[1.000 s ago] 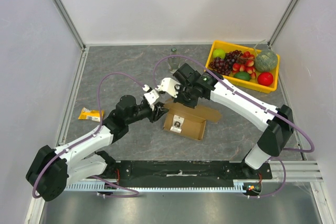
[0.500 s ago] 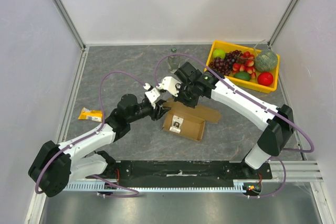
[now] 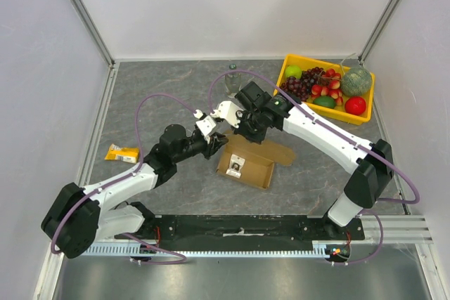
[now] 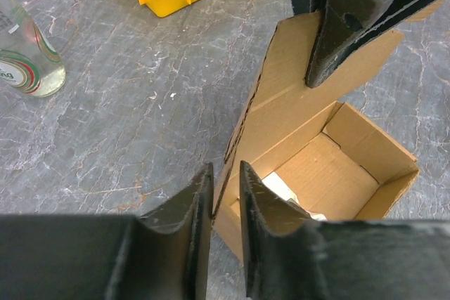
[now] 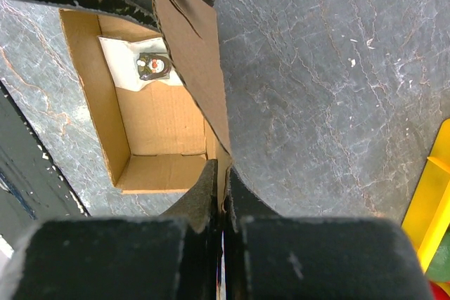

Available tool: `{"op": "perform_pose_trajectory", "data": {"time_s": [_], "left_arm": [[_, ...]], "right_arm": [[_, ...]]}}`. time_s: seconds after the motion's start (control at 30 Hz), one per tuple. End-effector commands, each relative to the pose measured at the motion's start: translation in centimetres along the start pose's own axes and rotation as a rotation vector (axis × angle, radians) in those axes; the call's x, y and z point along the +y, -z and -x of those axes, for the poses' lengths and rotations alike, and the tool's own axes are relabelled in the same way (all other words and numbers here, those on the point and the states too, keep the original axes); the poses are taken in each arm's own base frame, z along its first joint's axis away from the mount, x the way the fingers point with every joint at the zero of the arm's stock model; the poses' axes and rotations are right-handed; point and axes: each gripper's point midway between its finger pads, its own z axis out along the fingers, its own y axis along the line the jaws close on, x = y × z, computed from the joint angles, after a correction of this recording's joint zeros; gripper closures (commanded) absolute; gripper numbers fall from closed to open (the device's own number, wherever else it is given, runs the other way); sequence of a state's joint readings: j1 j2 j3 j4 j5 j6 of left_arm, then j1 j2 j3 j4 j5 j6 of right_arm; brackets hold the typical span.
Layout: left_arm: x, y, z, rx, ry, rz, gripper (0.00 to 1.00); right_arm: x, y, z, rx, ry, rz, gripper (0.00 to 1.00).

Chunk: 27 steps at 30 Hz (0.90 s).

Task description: Fold the paper box

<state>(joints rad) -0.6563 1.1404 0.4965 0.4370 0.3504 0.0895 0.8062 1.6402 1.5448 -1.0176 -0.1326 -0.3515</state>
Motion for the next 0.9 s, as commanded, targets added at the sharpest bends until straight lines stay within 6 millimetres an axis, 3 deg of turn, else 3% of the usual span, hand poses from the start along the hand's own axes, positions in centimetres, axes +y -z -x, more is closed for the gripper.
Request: {"op": "perform_pose_trajectory", "data": {"time_s": [0.0,0.13,0.3,0.43,0.6,0.77,0.87], "left_arm": [[0.1,-0.9,2.0,-0.042,-0.001,-0.01,0.79],[0.1,-0.9,1.8,-0.039,0.005,-0.006,0.93],[0.1,-0.7,1.5,-0.037,0.006,-0.003,0.98],[0.1,-0.4,1.3,-0.038,0.008,0.011,0.98],[0.3,-0.2,0.9,-0.033,0.007,0.023,0.98],[0.4,-0.2,0.6,-0.026,0.015,0.032,0.98],[0.7,-0.1,0.3,-0.018,0.023,0.049,0.98]], "right_arm": [[2.6,-1.0,1.8,-0.047,0.135,0.109,1.0],[2.2,-0.9,2.0,-0.05,0.126,0.094,0.97],[1.1,-0.4,2.3,-0.066,0.101,0.045,0.72],[-1.5,0.8,2.3,-0.093,0.022,-0.079,0.49],[-4.7,3.1,2.3,-0.182,-0.103,-0.195,0.28],[-7.7,5.0,1.9,-0.253,-0.236,-0.313,0.21],[-10.0,6.6,0.3,-0.292,-0.399,-0.444,0.2]]}}
